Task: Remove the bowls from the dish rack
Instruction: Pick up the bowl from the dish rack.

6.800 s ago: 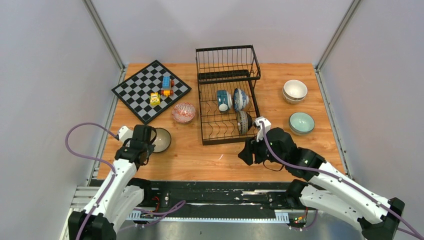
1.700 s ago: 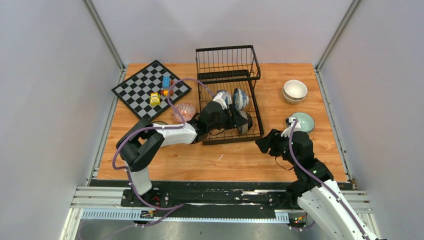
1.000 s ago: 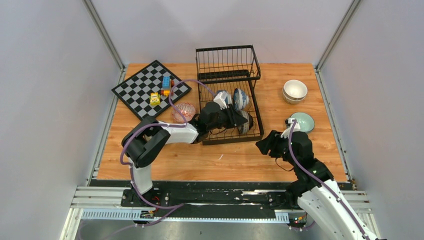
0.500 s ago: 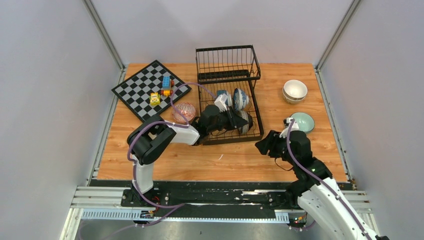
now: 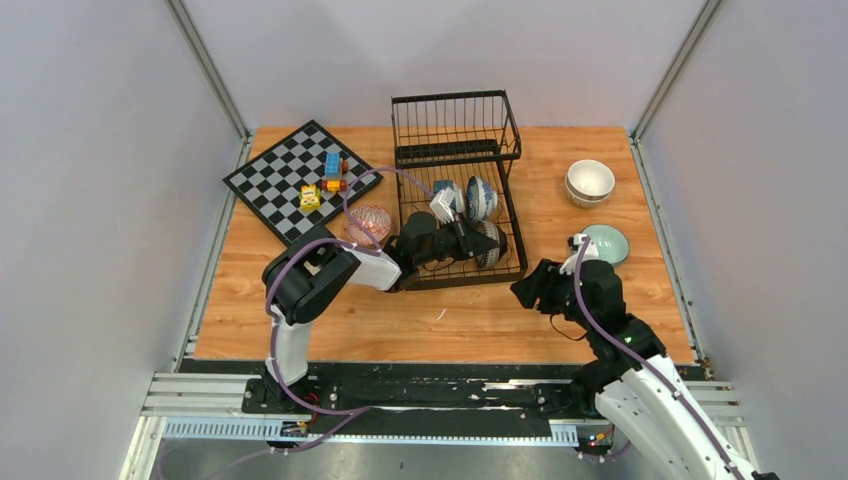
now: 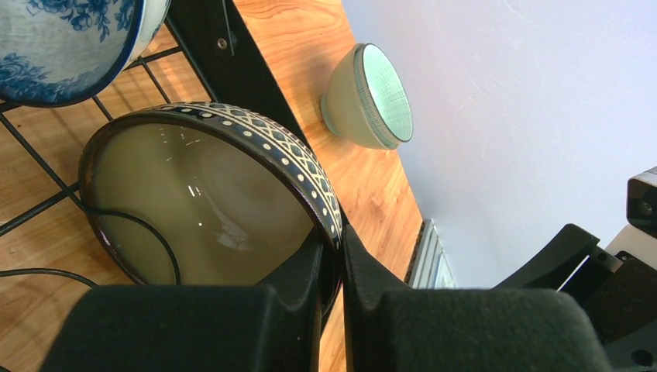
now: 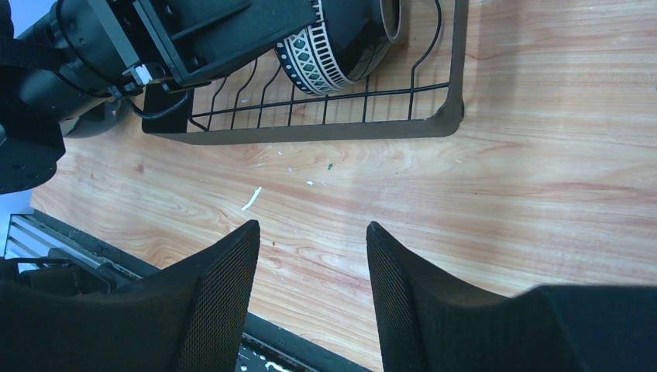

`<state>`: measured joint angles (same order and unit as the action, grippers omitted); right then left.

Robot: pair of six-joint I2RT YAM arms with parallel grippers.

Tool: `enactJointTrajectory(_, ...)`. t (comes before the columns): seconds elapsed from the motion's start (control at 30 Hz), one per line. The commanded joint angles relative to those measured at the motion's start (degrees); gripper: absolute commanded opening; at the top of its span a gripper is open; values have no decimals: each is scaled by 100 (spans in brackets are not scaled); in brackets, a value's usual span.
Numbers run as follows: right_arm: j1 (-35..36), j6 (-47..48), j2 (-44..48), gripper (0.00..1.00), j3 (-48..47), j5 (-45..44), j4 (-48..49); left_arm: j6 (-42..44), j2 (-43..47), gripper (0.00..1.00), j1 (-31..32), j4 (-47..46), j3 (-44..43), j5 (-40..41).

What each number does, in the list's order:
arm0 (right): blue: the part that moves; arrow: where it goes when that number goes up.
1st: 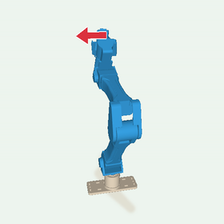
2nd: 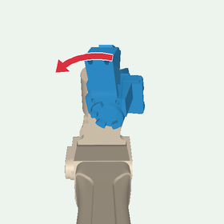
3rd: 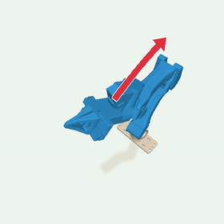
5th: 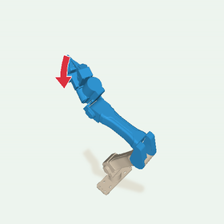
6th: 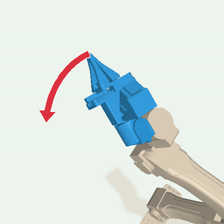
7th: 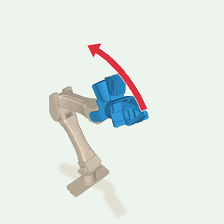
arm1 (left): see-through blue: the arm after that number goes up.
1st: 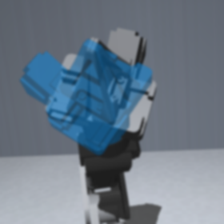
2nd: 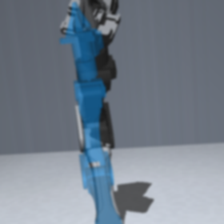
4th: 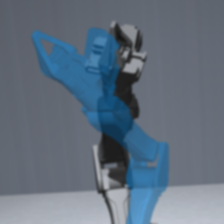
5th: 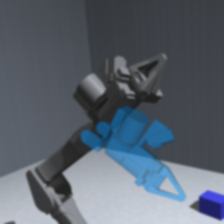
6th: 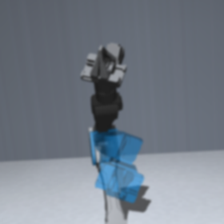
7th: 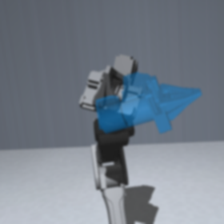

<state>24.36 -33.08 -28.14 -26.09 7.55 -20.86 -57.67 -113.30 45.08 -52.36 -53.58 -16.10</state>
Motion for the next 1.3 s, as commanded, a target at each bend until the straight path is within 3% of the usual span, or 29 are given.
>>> enactJointTrajectory(0.0,44,102,91,57,-96,-32,-97,-35,-161,0,-25,-345,111,-64)
enactJointTrajectory(0.77,49,138,144,57,-170,-75,-181,-781,-36,0,-285,-2145,499,-202)
enactJointTrajectory(1.27,50,175,160,57,-228,-104,-243,-1064,-99,0,-289,-2683,386,-269)
